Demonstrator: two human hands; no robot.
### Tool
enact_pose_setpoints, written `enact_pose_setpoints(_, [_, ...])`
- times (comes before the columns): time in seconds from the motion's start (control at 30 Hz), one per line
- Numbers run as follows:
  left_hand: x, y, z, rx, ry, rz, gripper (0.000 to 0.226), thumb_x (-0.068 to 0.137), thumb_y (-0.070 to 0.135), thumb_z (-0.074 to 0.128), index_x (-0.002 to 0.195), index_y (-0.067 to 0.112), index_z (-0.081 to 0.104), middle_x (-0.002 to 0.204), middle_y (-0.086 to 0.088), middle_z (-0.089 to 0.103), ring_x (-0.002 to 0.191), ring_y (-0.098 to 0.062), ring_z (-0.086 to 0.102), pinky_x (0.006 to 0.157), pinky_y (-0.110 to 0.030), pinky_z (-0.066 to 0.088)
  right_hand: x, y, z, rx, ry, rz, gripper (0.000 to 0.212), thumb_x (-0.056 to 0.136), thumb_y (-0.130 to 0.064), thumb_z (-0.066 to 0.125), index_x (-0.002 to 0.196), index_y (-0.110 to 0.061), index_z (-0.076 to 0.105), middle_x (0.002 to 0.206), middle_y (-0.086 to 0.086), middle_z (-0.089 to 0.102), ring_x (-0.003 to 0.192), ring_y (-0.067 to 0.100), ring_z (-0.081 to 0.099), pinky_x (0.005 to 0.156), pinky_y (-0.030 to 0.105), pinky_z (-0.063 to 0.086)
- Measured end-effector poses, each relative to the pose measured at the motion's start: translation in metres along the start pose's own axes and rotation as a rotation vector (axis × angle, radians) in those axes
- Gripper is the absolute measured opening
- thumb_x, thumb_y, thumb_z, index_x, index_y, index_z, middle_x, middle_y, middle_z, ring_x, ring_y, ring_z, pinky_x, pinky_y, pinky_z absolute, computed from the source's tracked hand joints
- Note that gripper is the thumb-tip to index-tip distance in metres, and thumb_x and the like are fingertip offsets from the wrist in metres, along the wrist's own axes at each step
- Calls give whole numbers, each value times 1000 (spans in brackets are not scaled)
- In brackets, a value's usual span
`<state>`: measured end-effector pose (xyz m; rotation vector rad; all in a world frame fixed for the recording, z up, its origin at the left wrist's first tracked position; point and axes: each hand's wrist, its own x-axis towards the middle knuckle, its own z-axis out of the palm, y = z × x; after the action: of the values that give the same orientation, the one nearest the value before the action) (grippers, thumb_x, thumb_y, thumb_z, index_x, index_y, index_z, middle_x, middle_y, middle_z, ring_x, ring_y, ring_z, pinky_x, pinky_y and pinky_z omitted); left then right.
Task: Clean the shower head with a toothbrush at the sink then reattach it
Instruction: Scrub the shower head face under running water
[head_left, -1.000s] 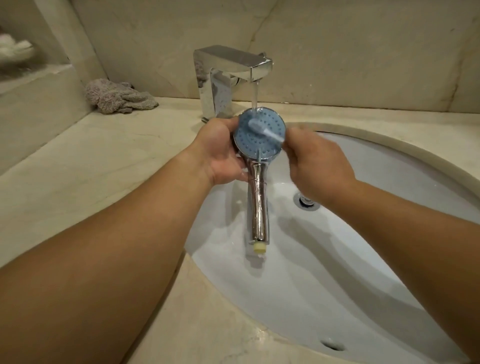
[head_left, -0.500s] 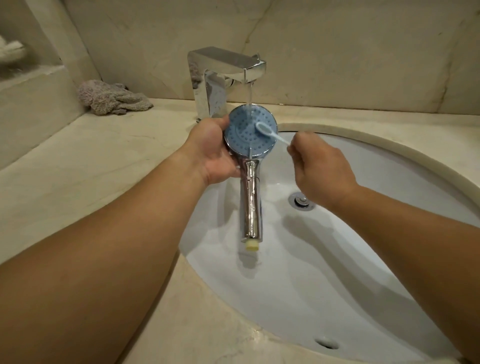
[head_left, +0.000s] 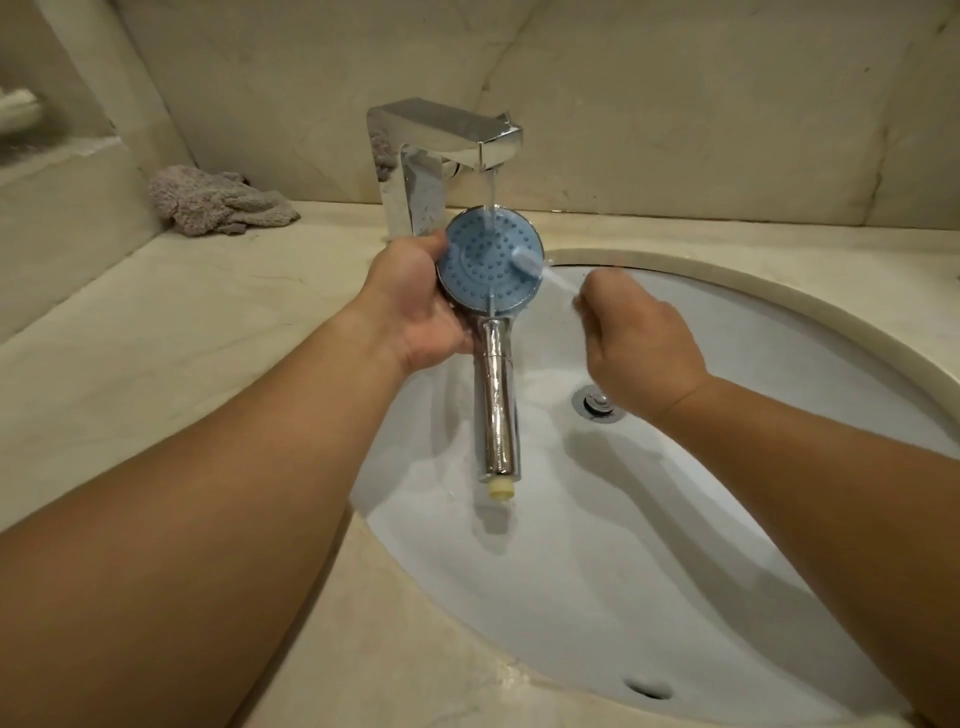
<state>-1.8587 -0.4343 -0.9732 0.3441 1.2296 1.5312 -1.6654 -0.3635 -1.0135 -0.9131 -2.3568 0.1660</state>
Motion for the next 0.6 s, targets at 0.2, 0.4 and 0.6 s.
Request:
enact_pose_setpoints(0.2, [-2, -1, 1, 0, -4, 7, 45, 108, 40, 31, 137, 22, 61, 133, -13, 67, 119, -38, 64, 92, -61, 48, 4, -2, 0, 23, 23, 80, 16, 102, -24, 39, 87, -20, 37, 74, 1, 42, 55, 26, 41, 48, 36, 33])
enact_pose_setpoints(0.4, [-2, -2, 1, 7, -19, 6, 45, 107, 40, 32, 136, 22, 62, 135, -14, 66, 121, -40, 62, 102, -69, 41, 3, -6, 1, 19, 17, 43, 14, 101, -22, 41, 87, -18, 40, 78, 4, 45, 56, 27, 39, 50, 36, 33])
enact_pose_setpoints(0.6, [-5, -2, 4, 33, 0, 16, 45, 107, 39, 32, 132, 21, 65, 129, -13, 70, 118, -37, 64, 88, -60, 48, 1, -10, 5, -1, -10, -53, 15, 100, -19, 43, 86, -19, 38, 77, 5, 46, 51, 25, 37, 46, 34, 32])
